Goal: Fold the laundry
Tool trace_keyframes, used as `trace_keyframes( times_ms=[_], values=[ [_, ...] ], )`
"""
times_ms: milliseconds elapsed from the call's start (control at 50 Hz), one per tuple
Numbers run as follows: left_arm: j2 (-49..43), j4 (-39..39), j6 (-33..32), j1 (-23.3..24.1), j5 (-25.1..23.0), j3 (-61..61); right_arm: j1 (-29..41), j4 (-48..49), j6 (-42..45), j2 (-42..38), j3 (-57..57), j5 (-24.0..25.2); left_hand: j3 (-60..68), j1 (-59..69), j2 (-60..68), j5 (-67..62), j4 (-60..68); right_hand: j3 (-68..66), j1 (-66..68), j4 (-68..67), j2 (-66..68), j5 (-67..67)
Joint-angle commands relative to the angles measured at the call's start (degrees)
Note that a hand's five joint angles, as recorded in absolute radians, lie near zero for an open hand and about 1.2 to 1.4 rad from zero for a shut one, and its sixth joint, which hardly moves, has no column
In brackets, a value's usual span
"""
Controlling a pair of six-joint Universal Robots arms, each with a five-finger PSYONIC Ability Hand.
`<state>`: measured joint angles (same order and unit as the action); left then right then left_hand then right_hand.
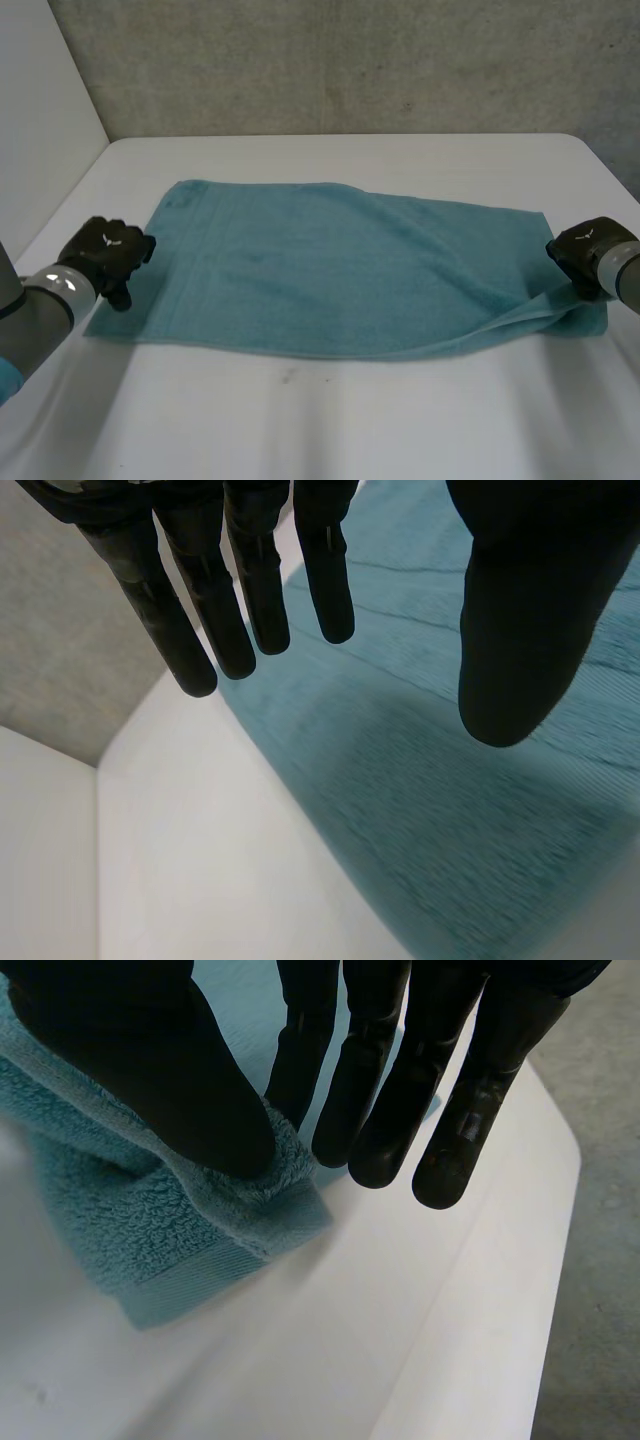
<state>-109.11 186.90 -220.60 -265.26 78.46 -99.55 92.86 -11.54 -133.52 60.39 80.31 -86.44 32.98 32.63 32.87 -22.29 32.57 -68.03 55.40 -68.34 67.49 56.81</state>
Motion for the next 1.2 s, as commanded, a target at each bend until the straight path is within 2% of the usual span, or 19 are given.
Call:
trace_keyframes(
  times_ms=[20, 140, 220, 580, 820, 1200],
  values=[
    [0.83, -0.65, 0.0, -4.56, -4.62, -4.43, -0.13, 7.05, -1.74, 0.52, 3.44, 0.14, 1.96, 2.31, 2.07, -2.65, 2.37, -11.97, 24.6, -11.66, 12.51, 13.19],
    [0.74, -0.66, 0.09, -8.33, -10.41, -7.23, -0.13, 8.81, -1.74, 0.16, 4.41, -0.13, 4.65, 5.0, 4.76, -5.34, 5.06, -11.97, 24.6, -11.66, 12.51, 13.19],
    [0.48, 0.13, 0.09, -9.92, -12.01, -8.03, -0.31, 9.08, -2.79, -0.1, 4.5, 0.14, 5.99, 6.34, 6.1, -6.68, 6.4, -11.97, 24.6, -11.66, 12.51, 13.19],
    [-4.79, 7.69, 0.17, -10.45, -12.01, -7.77, -0.13, 9.25, -3.33, -1.59, 4.85, 0.31, 9.7, 10.05, 9.81, -10.39, 10.11, -11.97, 24.6, -11.66, 12.51, 13.19],
    [-6.65, 7.78, 0.17, -10.37, -11.84, -7.33, -0.13, 9.34, -3.24, -1.59, 5.55, 0.31, 8.52, 8.87, 8.63, -9.21, 8.93, -11.97, 24.6, -11.66, 12.51, 13.19],
    [-0.58, 5.15, 1.93, -10.45, -12.1, -10.75, -0.13, 9.34, -3.24, -1.59, 5.73, 0.31, 6.18, 6.52, 6.29, -6.86, 6.58, -11.97, 24.6, -11.66, 12.51, 13.19]
  ],
)
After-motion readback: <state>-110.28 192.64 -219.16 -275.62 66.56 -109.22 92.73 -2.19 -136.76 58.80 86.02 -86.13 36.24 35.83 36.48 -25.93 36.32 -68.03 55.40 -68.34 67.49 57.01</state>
